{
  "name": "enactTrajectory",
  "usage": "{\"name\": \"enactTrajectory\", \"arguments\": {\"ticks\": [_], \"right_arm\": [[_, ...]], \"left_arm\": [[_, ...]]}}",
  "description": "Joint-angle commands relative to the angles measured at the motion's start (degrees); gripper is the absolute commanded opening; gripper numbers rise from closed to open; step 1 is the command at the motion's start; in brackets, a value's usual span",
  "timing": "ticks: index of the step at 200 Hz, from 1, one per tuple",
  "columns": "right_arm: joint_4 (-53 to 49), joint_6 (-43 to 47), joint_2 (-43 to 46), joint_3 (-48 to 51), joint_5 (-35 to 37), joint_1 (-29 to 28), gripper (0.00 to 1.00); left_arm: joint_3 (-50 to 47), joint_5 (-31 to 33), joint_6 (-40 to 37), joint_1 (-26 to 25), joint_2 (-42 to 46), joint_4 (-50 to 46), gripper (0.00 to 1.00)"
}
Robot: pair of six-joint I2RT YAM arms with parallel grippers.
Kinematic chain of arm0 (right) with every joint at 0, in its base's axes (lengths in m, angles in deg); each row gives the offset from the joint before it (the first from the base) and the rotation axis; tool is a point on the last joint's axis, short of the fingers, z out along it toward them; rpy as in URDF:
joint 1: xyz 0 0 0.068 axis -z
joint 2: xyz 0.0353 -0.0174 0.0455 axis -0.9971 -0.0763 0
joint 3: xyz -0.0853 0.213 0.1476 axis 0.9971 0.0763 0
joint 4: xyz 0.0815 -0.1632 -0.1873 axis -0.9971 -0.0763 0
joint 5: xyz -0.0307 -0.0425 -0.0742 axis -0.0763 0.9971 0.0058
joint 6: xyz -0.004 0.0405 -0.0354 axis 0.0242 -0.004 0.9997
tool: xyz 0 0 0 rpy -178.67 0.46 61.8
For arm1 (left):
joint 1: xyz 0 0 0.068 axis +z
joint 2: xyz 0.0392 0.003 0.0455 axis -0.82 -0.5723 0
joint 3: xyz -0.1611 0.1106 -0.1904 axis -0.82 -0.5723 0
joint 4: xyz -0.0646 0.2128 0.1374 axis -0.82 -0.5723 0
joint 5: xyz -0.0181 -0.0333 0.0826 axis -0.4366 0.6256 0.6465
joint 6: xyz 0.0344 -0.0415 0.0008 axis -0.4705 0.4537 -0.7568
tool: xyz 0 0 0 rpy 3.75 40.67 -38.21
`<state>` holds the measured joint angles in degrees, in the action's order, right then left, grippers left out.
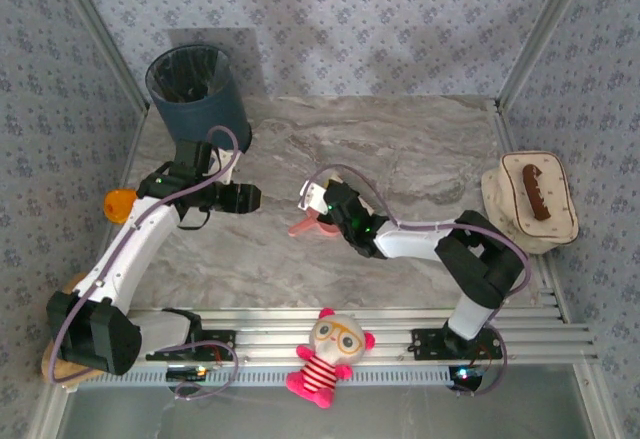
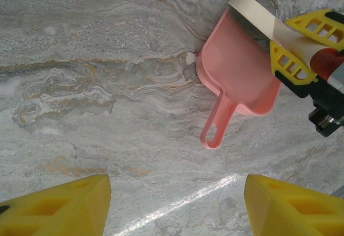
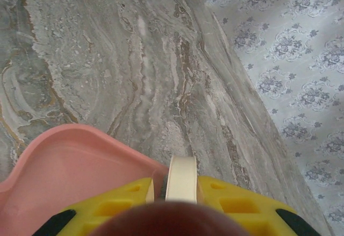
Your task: Sweep away the paper scraps from the table
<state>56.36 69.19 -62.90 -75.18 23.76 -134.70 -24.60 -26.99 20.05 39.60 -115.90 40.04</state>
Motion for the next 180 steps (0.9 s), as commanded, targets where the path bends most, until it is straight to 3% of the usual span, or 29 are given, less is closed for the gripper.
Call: {"name": "enactTrajectory", "arguments": {"ticks": [1,180], "right_arm": [[2.1,0.3,-1.3,0.8,1.3,-1.2,0.15],[2.9,-7.4,-4.2,3.5,3.9,-6.8,0.55]], "left_arm": [[0.3,-0.7,0.5,0.2,0.7,-0.1,0.67],[0.9,-1.2,-0.4,0.2,-1.2,-1.4,0.70]]}}
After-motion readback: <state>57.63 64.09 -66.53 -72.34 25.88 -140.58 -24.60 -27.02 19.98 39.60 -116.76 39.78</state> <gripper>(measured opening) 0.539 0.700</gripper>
